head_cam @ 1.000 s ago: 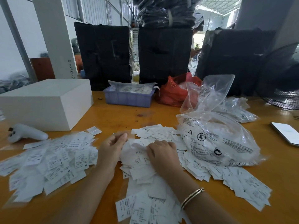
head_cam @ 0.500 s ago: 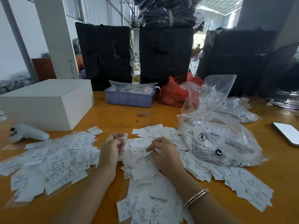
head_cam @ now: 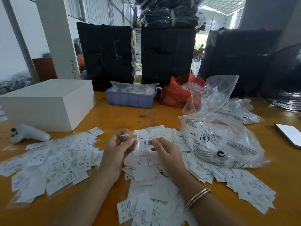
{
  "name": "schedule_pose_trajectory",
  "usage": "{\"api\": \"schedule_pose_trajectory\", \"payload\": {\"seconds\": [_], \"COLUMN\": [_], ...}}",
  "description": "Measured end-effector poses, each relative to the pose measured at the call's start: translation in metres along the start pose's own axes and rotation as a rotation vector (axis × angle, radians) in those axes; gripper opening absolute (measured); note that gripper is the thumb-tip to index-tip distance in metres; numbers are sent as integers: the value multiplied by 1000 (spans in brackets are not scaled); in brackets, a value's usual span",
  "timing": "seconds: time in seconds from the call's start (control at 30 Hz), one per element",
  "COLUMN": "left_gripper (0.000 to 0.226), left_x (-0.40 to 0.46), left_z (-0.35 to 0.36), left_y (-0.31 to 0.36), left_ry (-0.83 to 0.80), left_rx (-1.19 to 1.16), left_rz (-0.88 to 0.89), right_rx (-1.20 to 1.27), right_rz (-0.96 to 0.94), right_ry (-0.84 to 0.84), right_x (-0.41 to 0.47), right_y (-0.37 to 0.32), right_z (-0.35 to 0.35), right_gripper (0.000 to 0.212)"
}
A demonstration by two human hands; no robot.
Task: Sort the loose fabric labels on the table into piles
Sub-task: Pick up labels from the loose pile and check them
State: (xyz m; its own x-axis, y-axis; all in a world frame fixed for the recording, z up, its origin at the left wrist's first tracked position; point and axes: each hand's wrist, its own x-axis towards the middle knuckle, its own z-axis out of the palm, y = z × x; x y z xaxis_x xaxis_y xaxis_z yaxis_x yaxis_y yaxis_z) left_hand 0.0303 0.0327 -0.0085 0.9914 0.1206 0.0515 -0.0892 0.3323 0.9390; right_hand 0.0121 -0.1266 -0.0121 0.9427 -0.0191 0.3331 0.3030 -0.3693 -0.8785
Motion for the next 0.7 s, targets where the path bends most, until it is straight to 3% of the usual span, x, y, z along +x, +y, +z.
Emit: {"api": "schedule_pose_trajectory", "payload": {"seconds": [0.1,0.2,0.37,0.53,0.7], "left_gripper": [33,36,26,22,33], "left_x": [-3,-5,-4,-4,-3], "left_z": [2,3,3,5,4], "left_y": [1,2,-3,-3,-4], "left_ry": [-101,-162,-110,-203,-187], "left_rx": [-64,-126,107,124,165], "left_rz": [-3,0,8,-131,-112], "right_rx": [-104,34,243,322,231], "right_rz": [11,79,92,91,35], "right_ry": [-33,-31,-19,108,86], "right_x": [2,4,7,8,6], "right_y": [4,5,1,3,3], "right_z": [3,2,-3,-6,-4], "right_gripper": [25,28,14,9,8]}}
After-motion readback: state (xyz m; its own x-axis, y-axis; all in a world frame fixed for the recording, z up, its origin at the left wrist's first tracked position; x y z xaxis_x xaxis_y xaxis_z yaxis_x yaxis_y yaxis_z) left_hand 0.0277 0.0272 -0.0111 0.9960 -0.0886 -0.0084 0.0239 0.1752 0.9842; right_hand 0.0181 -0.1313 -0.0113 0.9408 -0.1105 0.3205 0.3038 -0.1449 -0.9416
